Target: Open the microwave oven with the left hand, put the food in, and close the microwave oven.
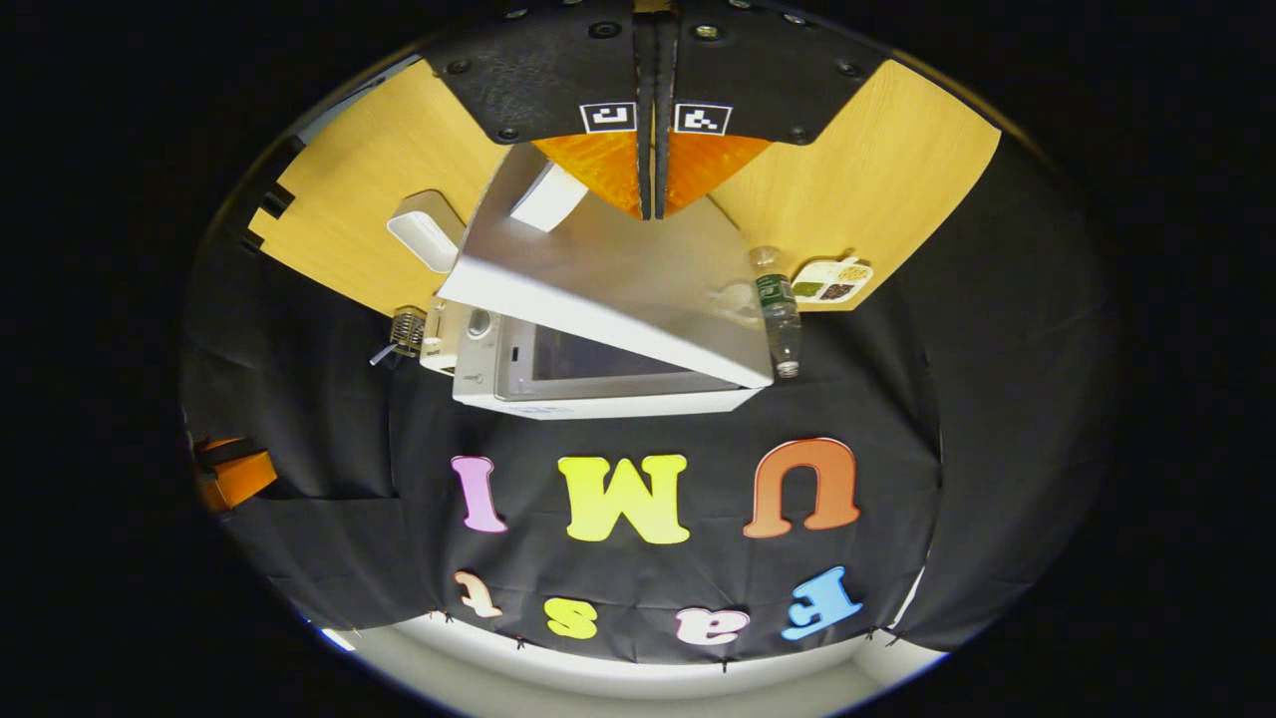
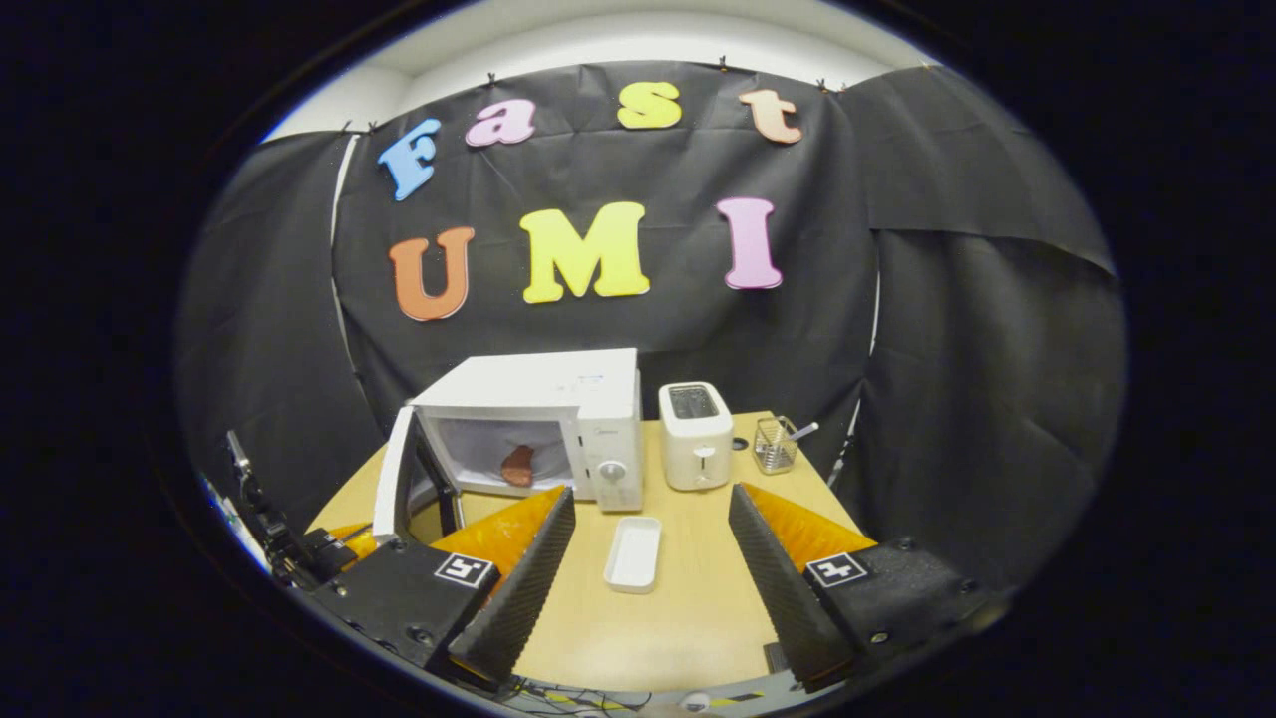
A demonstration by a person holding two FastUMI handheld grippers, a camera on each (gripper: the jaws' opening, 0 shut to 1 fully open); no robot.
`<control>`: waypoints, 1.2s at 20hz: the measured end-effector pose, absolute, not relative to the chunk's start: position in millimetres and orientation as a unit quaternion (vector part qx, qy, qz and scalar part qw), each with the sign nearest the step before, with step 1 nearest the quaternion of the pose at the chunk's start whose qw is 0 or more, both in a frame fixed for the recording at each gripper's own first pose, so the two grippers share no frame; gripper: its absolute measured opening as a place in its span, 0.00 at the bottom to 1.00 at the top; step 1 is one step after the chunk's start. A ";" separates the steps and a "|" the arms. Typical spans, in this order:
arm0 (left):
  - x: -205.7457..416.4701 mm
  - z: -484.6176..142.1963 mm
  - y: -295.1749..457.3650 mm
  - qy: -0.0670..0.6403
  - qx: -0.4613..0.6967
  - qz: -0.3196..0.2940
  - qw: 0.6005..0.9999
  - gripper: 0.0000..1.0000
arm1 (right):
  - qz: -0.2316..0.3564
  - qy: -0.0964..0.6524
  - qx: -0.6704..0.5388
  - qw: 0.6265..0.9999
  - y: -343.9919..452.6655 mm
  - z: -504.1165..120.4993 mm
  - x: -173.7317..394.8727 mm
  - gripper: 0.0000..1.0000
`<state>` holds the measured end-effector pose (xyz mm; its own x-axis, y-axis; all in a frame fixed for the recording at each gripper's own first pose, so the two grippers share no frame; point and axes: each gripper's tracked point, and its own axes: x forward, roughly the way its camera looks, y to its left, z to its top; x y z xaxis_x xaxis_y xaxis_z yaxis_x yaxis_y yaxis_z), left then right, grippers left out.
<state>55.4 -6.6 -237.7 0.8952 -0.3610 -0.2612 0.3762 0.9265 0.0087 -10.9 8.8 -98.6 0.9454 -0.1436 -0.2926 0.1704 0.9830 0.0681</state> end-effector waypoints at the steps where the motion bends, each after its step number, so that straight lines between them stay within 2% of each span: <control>1: 56.8 -237.8 -17.5 0.126 0.031 -0.197 0.972 0.00 | -0.084 0.145 0.047 0.985 1.0 -98.5 -11.0 0.99; 12: 100.9 -238.6 -121.8 0.110 0.046 -0.258 0.959 0.00 | -0.139 0.143 0.050 0.979 -76.8 -94.6 -21.2 0.99; 24: 162.4 -243.2 -171.2 0.096 0.056 -0.281 0.953 0.02 | -0.179 0.148 0.056 0.971 -109.2 -93.7 -12.7 0.99</control>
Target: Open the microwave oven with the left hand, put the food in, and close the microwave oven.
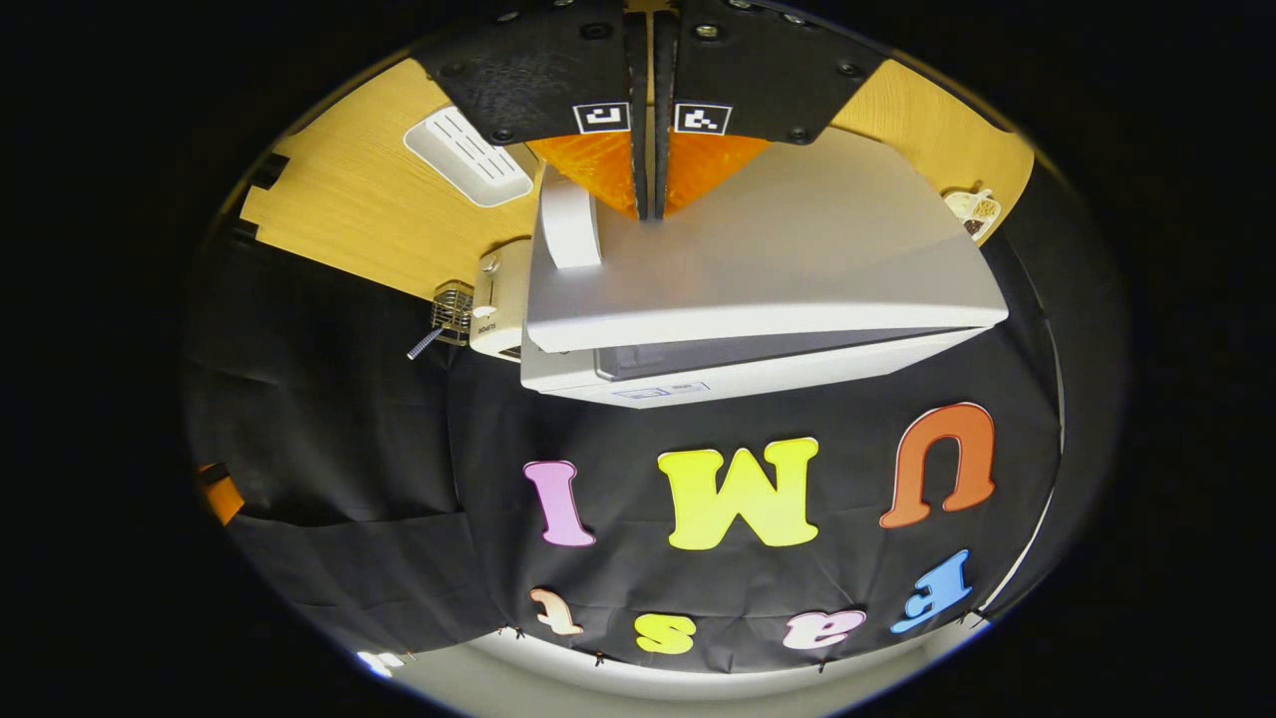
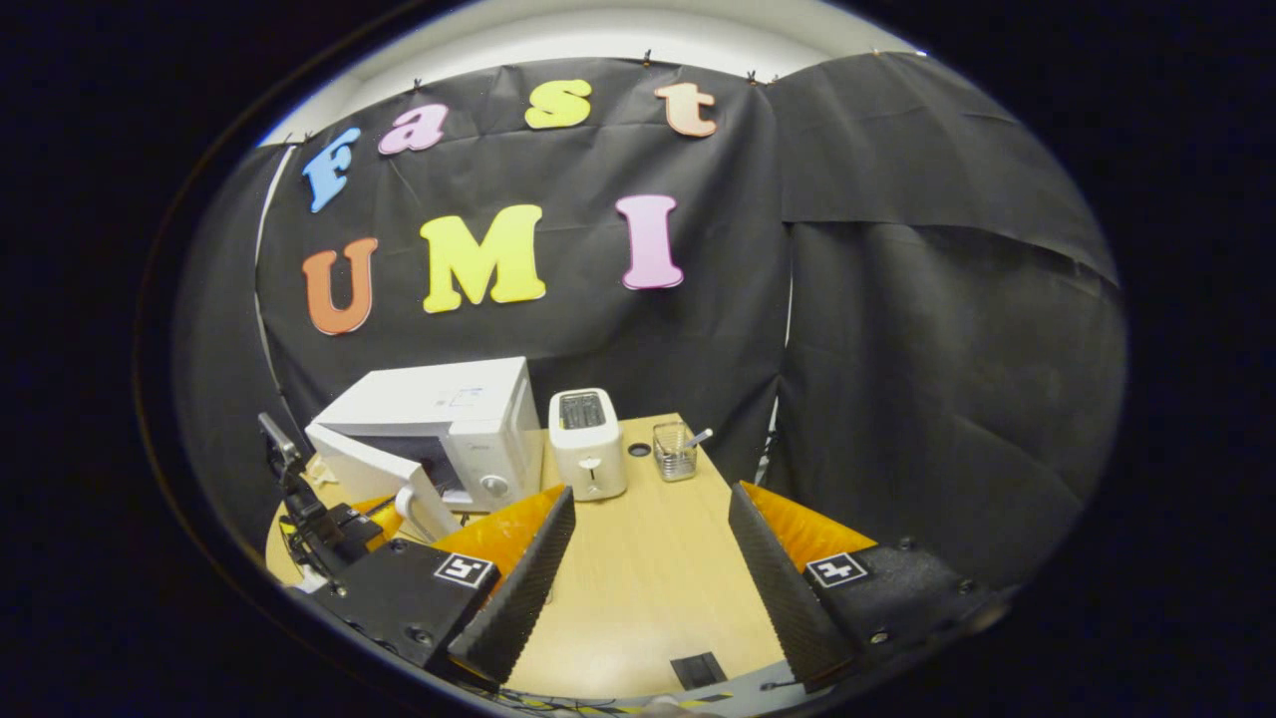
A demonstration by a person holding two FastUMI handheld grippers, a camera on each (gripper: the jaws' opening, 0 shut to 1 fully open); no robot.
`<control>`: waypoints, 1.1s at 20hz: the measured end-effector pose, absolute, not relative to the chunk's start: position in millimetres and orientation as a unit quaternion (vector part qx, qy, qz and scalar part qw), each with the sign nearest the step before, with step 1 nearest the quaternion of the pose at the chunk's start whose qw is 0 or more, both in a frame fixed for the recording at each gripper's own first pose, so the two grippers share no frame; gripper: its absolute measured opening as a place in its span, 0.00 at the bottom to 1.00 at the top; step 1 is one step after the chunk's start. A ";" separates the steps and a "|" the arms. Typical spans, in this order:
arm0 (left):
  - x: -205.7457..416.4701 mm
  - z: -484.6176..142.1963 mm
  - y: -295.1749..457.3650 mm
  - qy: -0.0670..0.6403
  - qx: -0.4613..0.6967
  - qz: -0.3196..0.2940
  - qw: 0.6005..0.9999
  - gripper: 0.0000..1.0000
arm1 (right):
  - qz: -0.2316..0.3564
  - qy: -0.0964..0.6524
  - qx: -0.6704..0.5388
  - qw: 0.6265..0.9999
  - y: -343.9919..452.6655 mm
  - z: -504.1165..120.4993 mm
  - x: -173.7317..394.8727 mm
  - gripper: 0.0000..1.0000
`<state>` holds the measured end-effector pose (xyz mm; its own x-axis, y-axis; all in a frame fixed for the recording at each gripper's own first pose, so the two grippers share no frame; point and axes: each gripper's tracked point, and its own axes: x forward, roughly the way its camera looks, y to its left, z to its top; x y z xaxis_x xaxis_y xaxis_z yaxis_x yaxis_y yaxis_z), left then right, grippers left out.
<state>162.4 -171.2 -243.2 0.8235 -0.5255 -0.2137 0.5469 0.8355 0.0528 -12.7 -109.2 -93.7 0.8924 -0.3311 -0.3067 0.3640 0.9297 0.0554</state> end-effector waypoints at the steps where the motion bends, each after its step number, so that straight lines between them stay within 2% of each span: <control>1: 167.2 -243.3 -173.3 0.096 0.054 -0.282 0.953 0.02 | -0.179 0.147 0.057 0.971 -109.7 -93.4 -9.7 0.99; 9: 205.7 -242.4 -192.0 0.097 0.029 -0.256 0.961 0.04 | -0.172 0.157 0.066 0.970 -110.6 -92.7 5.9 0.99; 13: 224.9 -248.8 -197.4 0.107 0.019 -0.233 0.966 0.01 | -0.166 0.163 0.062 0.971 -115.2 -94.3 9.4 0.99; 22: 229.5 -250.7 -200.9 0.100 0.027 -0.212 0.972 0.00 | -0.158 0.169 0.067 0.971 -122.0 -97.9 18.0 0.99</control>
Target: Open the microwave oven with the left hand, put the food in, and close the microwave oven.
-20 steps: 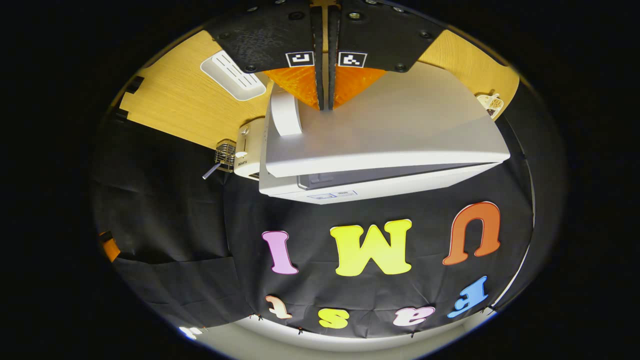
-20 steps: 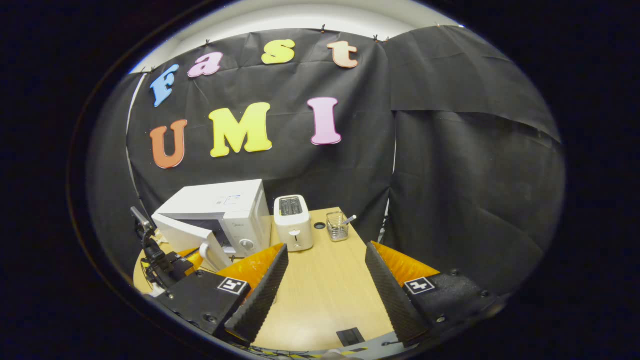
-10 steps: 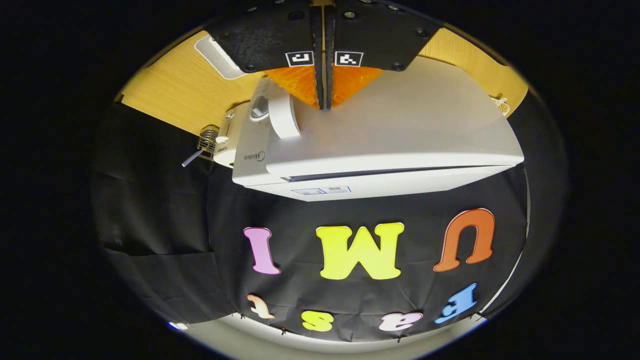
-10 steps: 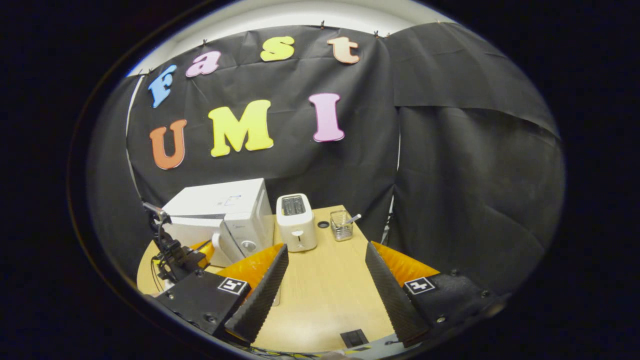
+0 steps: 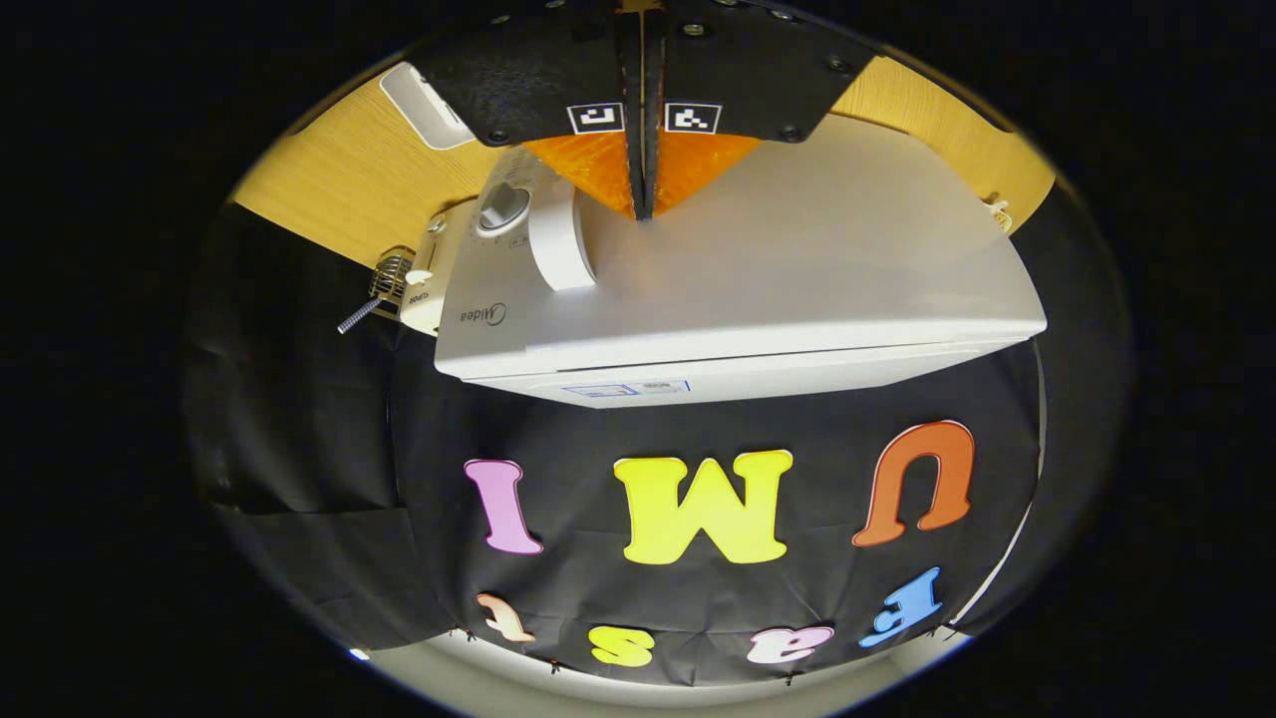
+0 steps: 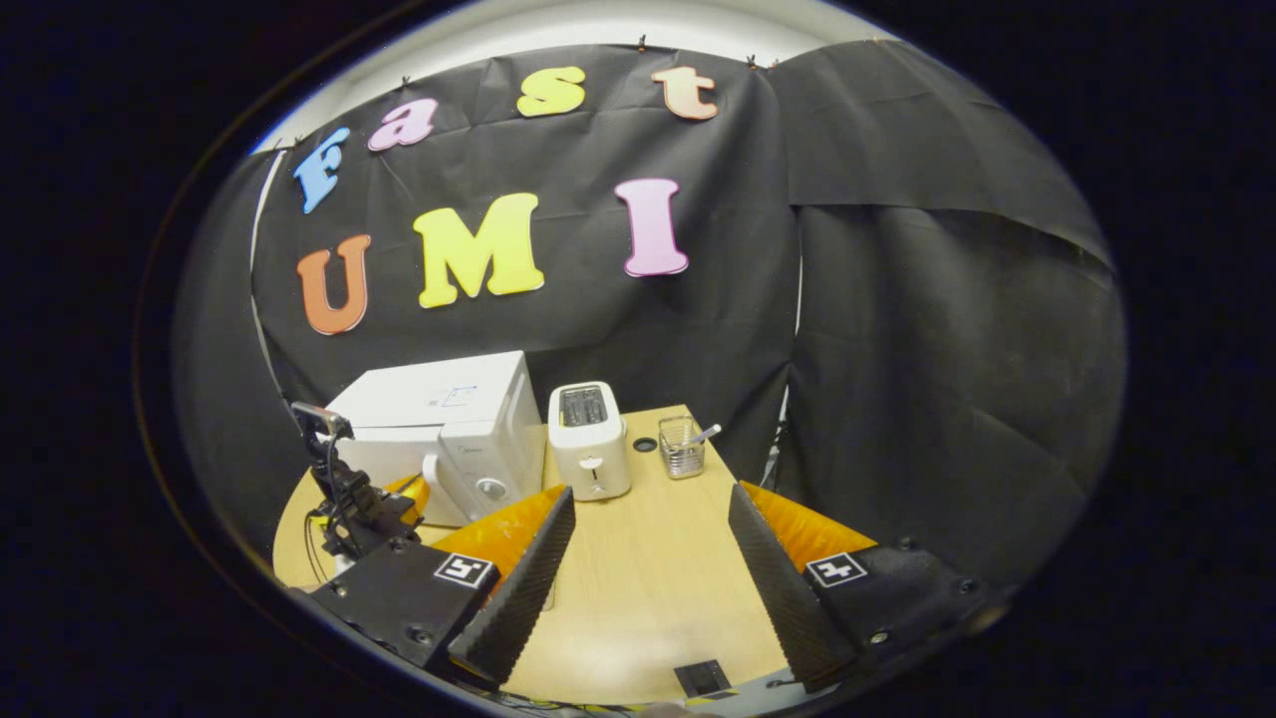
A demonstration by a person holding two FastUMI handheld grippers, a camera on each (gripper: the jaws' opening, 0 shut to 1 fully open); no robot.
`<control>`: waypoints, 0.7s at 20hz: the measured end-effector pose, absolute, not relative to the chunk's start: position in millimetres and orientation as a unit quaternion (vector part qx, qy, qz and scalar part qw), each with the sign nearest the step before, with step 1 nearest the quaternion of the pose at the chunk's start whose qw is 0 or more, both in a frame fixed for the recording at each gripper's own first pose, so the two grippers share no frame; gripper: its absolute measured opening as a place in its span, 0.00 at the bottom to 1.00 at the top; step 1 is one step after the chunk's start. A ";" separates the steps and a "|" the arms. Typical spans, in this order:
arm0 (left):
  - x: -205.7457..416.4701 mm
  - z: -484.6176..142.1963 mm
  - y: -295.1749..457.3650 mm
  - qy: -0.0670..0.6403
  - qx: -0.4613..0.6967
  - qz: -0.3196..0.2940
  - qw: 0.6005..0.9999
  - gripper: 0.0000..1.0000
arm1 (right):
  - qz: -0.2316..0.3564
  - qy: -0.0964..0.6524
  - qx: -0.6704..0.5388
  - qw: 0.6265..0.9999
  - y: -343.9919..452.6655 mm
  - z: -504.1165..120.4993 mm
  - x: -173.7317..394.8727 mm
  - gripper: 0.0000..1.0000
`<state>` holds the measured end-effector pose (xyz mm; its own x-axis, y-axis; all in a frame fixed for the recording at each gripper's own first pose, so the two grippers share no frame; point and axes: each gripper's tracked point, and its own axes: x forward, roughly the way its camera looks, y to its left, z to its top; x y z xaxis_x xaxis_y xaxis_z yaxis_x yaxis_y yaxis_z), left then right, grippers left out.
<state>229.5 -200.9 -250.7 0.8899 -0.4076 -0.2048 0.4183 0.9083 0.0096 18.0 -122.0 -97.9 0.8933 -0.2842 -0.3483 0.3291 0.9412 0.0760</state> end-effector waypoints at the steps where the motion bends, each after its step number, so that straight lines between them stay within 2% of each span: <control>1: 231.1 -251.9 -201.4 0.099 0.027 -0.210 0.972 0.01 | -0.156 0.170 0.067 0.971 -121.6 -99.4 18.8 0.99; 8: 233.1 -254.2 -205.5 0.119 0.028 -0.202 0.972 0.01 | -0.137 0.173 0.066 0.973 -113.3 -99.9 22.9 0.99; 14: 206.7 -242.1 -183.5 0.118 0.027 -0.193 0.974 0.01 | -0.122 0.169 0.065 0.976 -103.0 -101.9 25.1 0.99</control>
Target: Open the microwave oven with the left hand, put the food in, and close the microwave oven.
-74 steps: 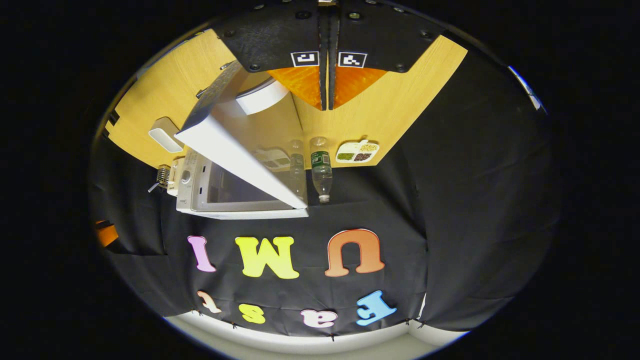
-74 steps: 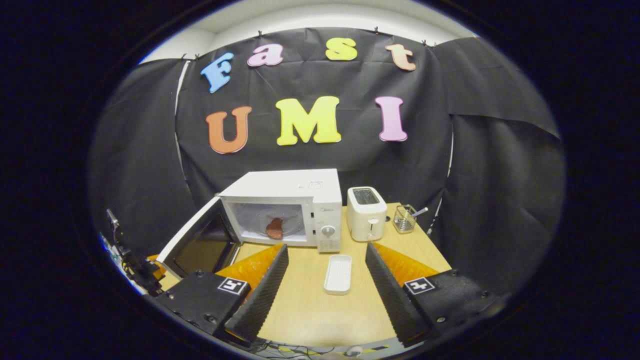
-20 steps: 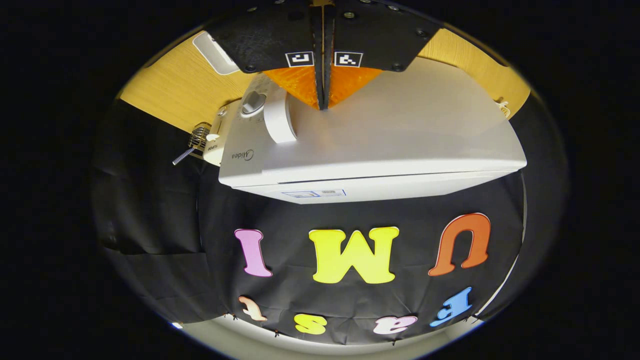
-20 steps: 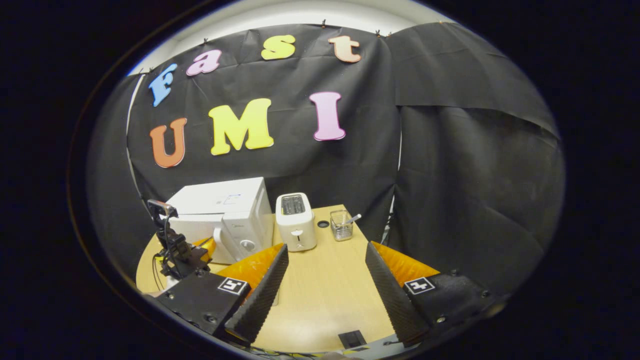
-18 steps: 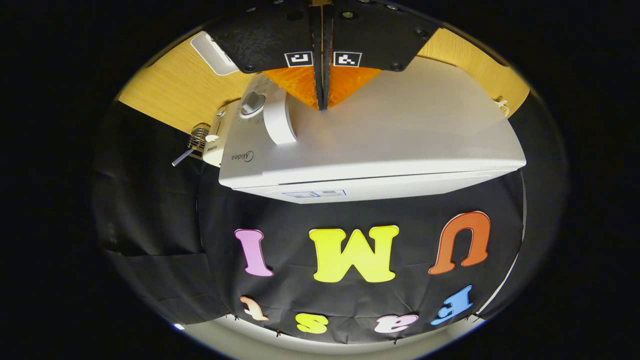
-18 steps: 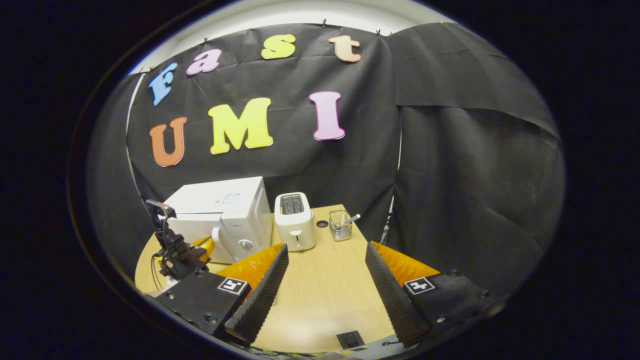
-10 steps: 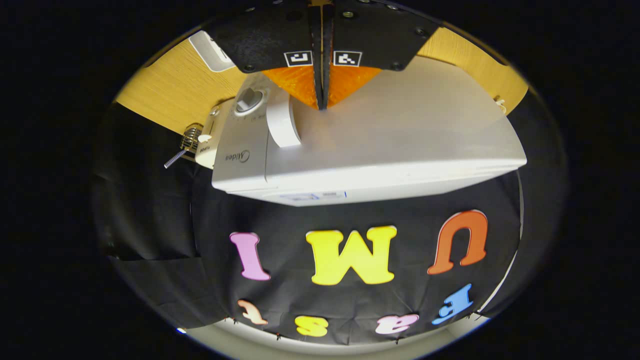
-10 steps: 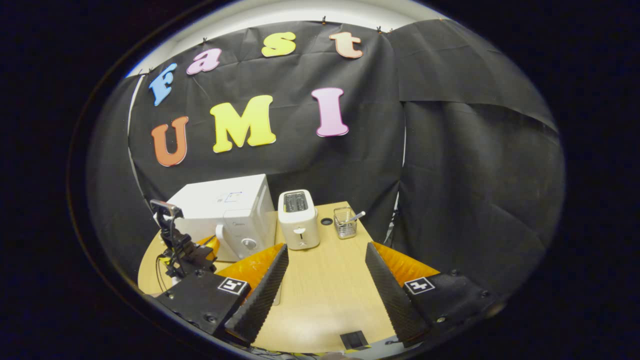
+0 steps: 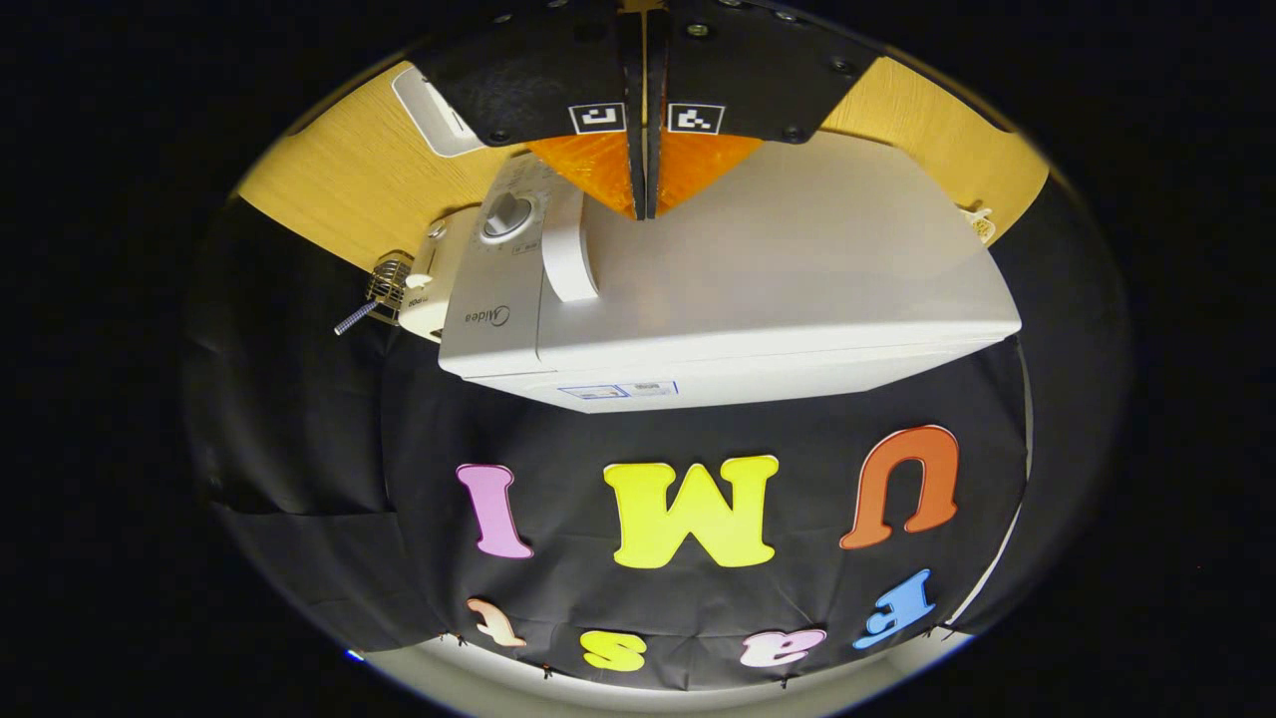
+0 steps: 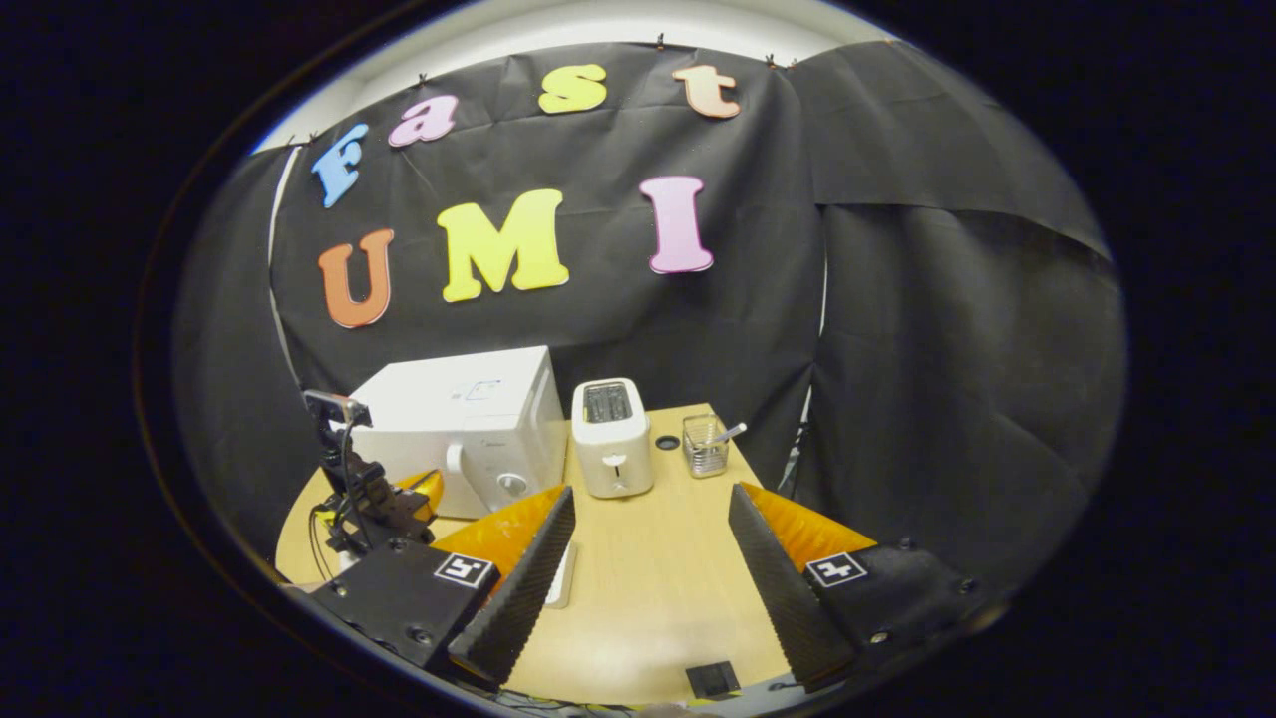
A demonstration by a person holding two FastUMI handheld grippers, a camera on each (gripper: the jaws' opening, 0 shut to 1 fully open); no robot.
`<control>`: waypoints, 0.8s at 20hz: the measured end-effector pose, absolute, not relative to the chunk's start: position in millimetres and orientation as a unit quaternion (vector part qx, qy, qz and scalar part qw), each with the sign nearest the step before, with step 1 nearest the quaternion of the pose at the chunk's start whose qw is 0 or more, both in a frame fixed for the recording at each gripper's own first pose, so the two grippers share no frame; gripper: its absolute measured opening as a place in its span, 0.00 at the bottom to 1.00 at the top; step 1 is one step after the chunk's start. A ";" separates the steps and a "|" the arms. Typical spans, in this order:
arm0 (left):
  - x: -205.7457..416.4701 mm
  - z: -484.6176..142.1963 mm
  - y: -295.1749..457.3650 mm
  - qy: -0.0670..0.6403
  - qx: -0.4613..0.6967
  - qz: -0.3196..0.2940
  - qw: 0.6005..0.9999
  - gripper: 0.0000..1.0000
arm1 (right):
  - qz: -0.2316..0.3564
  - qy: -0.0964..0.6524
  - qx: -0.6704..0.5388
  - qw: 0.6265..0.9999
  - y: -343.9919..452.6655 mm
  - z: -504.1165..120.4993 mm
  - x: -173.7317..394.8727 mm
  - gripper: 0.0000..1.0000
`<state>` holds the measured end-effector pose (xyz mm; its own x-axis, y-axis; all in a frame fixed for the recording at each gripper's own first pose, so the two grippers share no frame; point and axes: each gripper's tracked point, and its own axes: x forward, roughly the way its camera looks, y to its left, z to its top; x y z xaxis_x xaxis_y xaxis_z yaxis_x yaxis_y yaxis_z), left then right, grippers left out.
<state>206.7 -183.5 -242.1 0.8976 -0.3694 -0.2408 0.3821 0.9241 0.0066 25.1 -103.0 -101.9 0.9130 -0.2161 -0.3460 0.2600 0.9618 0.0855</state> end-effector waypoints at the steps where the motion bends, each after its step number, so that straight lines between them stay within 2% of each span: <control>1: 199.9 -237.0 -177.5 0.116 0.028 -0.190 0.975 0.01 | -0.118 0.168 0.066 0.976 -99.7 -102.4 25.3 0.99; 10: 120.7 -201.3 -90.6 0.119 0.026 -0.146 0.982 0.00 | -0.053 0.157 0.067 0.984 -39.7 -105.4 32.1 0.99; 12: 100.4 -196.7 -70.3 0.123 0.025 -0.138 0.982 0.23 | -0.037 0.150 0.069 0.985 -23.2 -102.3 32.6 0.99; 13: 92.5 -194.1 -64.0 0.124 0.024 -0.140 0.982 0.20 | -0.033 0.146 0.065 0.987 -17.2 -99.4 33.0 0.99; 14: 81.3 -188.3 -58.7 0.121 0.025 -0.147 0.981 0.41 | -0.028 0.141 0.059 0.988 -10.2 -95.6 32.7 0.99; 15: 73.7 -179.9 -50.8 0.110 0.032 -0.146 0.983 0.55 | -0.023 0.136 0.056 0.989 -3.7 -93.0 32.2 0.99; 16: 68.0 -171.1 -41.6 0.097 0.040 -0.142 0.984 0.78 | -0.019 0.132 0.053 0.990 2.0 -90.9 30.4 0.99</control>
